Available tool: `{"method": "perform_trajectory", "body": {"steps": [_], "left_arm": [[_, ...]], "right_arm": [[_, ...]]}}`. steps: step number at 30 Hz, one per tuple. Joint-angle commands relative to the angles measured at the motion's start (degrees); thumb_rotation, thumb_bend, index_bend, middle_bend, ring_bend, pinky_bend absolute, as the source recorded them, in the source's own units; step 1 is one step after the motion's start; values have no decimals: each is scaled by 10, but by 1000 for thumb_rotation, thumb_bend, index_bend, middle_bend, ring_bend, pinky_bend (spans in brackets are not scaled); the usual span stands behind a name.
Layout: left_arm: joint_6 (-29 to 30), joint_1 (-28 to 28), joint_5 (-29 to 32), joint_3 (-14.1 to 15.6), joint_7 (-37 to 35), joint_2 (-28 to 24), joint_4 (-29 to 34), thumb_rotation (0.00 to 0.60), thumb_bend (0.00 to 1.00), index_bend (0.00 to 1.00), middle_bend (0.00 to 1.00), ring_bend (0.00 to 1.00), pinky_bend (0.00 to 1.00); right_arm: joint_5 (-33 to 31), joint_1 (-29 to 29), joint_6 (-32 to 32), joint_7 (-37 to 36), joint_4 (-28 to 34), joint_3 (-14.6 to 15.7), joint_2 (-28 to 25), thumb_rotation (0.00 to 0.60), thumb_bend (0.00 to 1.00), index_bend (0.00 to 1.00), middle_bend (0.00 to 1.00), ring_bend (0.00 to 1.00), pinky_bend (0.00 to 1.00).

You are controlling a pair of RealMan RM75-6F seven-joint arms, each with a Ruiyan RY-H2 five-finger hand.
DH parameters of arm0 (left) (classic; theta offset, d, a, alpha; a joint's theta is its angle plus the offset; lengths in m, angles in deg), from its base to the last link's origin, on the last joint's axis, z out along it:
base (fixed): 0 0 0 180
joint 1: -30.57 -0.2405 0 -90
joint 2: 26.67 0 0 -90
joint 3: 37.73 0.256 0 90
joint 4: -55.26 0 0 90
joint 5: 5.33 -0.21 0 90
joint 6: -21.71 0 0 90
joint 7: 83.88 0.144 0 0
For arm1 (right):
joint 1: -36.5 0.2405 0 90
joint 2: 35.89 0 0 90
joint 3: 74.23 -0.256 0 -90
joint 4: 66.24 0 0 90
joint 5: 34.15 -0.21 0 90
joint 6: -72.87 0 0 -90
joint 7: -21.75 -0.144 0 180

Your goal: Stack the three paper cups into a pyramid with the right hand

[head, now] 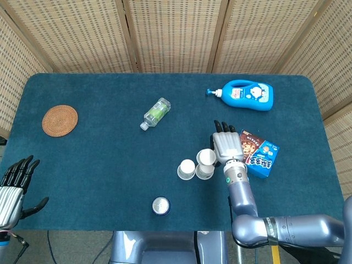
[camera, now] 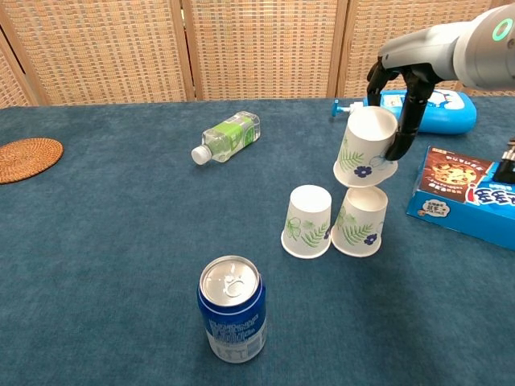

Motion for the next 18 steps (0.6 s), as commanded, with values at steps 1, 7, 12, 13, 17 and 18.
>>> {"method": "perform_trajectory", "body": {"steps": [1,7,12,13,17,18], "left_arm": [[2,-1,-1,0,0,0,0,600,236,0,0,0,63],[2,-1,-2,0,-2,-1,0,600,236,3,0,0,63],[6,-3,-4,-1,-5,-1,-1,600,236,2,0,0,63],[6,-3,-4,-1,-5,-1,-1,600,236,2,0,0,63],[6,-3,-5,0,-5,-1,-1,600,237,3,0,0,63],[5,-3,-6,0,-4,-1,-1,600,237,3,0,0,63]], "right_arm": [[-9,2,4,-1,9,-6,-1,600,110,621,100,0,154],[-32,9,4,-5,26,-18,2,600,110,620,100,0,154],[-39,13,-1,-10,24,-17,10,600,110,620,99,0,154],[-39,13,-3,-12,24,-16,11,600,110,620,99,0,154],[-35,16,-5,-16,20,-12,20,600,110,620,99,0,153],[-34,17,-5,-17,19,-12,22,600,110,620,99,0,153]]}}
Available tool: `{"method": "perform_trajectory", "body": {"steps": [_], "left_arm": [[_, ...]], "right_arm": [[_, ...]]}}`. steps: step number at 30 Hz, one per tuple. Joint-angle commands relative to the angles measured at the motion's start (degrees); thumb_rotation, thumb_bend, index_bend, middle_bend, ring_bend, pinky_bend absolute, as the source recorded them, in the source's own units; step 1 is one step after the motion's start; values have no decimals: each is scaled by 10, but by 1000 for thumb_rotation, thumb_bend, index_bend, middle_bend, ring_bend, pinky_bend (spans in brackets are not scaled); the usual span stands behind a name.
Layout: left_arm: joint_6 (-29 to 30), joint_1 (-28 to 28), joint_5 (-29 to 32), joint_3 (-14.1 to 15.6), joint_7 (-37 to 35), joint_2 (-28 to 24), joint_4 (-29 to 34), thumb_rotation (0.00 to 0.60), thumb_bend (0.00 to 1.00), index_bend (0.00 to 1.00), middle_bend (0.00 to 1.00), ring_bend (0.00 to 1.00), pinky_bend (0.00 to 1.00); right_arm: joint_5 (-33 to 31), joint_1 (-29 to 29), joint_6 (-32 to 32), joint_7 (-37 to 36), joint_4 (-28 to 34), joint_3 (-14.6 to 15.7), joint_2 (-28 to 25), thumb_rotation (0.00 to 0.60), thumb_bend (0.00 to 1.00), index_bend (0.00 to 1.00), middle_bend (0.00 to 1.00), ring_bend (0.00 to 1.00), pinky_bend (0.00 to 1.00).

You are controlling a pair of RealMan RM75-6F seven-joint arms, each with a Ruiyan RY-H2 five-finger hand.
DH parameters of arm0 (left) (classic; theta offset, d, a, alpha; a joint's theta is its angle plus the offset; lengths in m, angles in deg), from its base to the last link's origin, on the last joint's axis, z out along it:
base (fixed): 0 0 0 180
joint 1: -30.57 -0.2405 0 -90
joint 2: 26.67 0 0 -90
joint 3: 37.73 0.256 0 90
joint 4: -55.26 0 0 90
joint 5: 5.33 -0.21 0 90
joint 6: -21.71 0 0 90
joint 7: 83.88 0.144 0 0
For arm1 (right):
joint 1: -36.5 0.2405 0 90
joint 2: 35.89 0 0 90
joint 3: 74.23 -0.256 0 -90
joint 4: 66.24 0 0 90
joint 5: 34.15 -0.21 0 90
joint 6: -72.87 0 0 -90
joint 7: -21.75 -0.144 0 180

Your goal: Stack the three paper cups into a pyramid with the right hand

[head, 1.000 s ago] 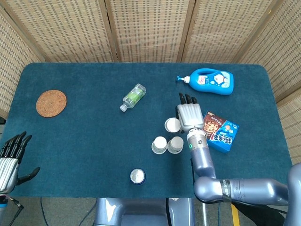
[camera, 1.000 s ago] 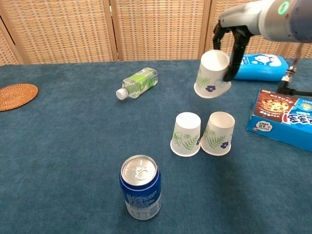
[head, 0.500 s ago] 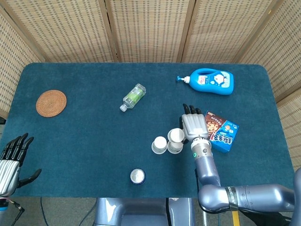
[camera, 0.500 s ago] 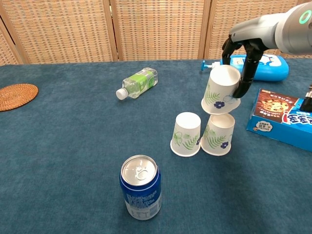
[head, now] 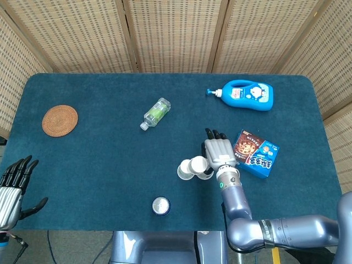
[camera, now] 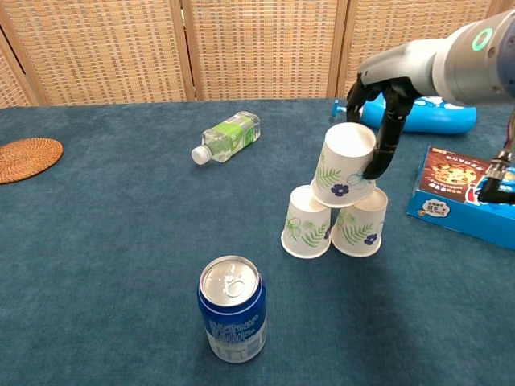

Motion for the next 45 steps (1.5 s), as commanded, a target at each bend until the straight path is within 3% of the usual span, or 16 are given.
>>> {"method": "perform_trajectory", "body": {"steps": [1,19,26,38,42,45], "left_arm": [[1,0,-1,0,1,0,1,600,237,3,0,0,63],[-2,-1,-2,0,4,0,1,600,236,3,0,0,63],[-1,-1,-4,0,6,1,2,600,236,3,0,0,63],[2,-2,-3,-1,0,-2,2,600,236,3,0,0,63],[5,-4,-2,-2,-3,-4,2,600,236,2,0,0,63],[5,-4,-1,-3,-5,-5,2,600,236,3,0,0,63]], "right_arm": [[1,2,-3,-4,-5,2,6,600,110,620,99,0,153],[-5,2,-30,-9,-43,20,7,600,110,607,84,0,145],[-15,4,-38,-5,-28,19,-8,600,110,408,0,0,99],[-13,7,-14,0,2,18,-38,600,111,324,0,0,74],[4,-9,-7,-5,22,25,-76,600,111,288,0,0,38],[56,-48,-10,-36,39,45,-124,600,110,259,0,0,1]]}}
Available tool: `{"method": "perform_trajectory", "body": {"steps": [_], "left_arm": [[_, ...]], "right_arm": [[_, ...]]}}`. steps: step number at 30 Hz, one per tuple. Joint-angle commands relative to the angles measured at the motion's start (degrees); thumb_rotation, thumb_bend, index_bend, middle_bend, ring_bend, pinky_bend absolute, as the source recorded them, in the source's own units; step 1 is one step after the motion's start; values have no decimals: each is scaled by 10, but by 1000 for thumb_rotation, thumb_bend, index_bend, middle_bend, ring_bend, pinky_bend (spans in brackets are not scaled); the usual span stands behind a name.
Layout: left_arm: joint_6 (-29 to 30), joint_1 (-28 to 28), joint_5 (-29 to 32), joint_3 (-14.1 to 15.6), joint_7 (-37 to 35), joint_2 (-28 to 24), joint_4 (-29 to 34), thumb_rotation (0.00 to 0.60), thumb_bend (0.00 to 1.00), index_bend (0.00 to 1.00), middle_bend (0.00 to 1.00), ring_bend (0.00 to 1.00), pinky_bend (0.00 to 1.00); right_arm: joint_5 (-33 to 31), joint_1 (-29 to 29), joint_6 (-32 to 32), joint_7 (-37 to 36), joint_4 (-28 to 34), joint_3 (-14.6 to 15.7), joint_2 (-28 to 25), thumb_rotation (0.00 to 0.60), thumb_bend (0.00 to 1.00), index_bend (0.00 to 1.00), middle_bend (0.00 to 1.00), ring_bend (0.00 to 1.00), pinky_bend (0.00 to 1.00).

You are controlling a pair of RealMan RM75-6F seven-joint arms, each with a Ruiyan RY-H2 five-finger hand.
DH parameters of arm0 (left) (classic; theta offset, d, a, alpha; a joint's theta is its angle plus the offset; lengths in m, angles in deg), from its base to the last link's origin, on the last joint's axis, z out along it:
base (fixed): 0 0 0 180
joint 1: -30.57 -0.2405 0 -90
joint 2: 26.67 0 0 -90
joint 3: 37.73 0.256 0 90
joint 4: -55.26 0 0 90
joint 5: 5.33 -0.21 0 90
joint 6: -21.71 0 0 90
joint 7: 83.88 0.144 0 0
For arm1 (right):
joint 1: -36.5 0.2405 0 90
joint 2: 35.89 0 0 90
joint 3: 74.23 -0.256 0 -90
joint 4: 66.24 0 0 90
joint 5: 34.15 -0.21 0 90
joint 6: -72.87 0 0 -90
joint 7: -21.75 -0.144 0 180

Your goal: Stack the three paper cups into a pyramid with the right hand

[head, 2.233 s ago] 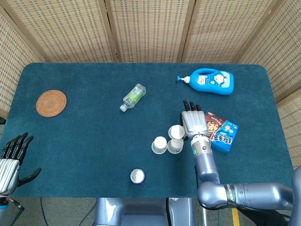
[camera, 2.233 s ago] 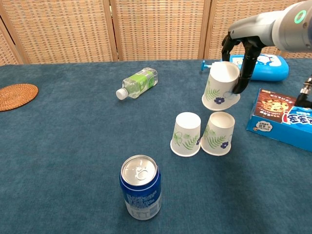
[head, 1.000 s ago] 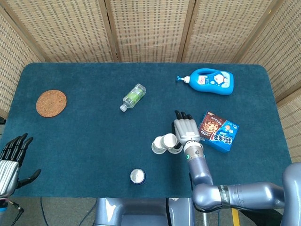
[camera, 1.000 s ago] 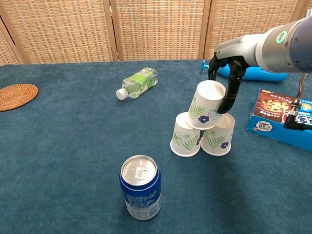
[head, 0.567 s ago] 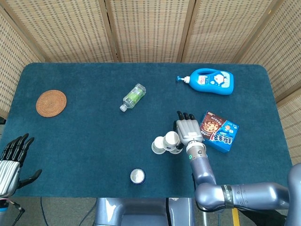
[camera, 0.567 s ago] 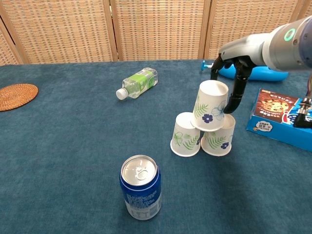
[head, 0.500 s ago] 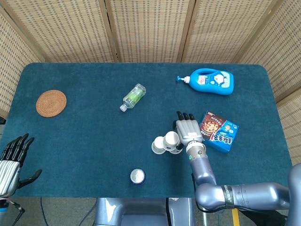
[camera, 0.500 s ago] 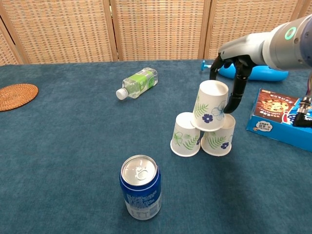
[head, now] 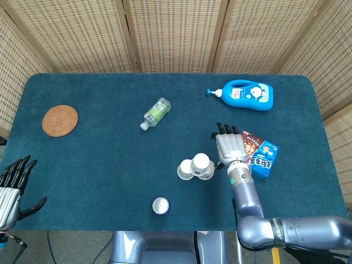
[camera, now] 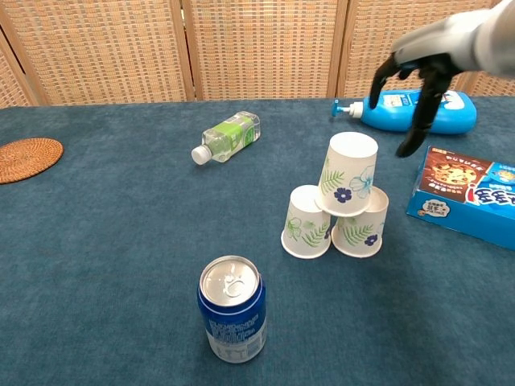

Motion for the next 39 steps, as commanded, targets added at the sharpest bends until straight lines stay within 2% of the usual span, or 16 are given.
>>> {"method": "perform_trajectory", "body": {"steps": [1,3,6,11,19,28,32,39], "left_arm": [[0,0,1,0,0,0,0,600,236,3,0,0,63],[-1,0,2,-1,0,0,1,600,236,3,0,0,63],[-2,0,7,-3,1,0,0,600,237,2,0,0,63],[-7,0,24,-9,7,2,-3,600,237,2,0,0,63],[-7,-3,50,-20,16,0,-6,600,236,0,0,0,30],[-9,-2,54,-23,28,5,-10,600,236,0,0,0,29],[-9,-2,54,-23,32,7,-11,600,237,0,0,0,29],[-9,-2,54,-23,37,9,-14,600,236,0,0,0,29]], "right_arm": [[76,-54,-4,-46,23,28,-58,600,110,251,0,0,0],[129,-84,-12,-78,28,47,-79,600,111,216,0,0,0],[256,-150,-5,-138,18,98,-103,600,111,130,0,0,0],[439,-239,39,-214,-31,177,-91,600,115,11,0,0,0],[619,-357,107,-347,-143,245,-48,600,98,0,0,0,0],[708,-437,162,-369,-233,269,-15,600,97,0,0,0,0],[721,-454,151,-408,-259,264,-10,600,97,0,0,0,0],[739,-468,133,-421,-298,247,6,600,97,0,0,0,0]]}}
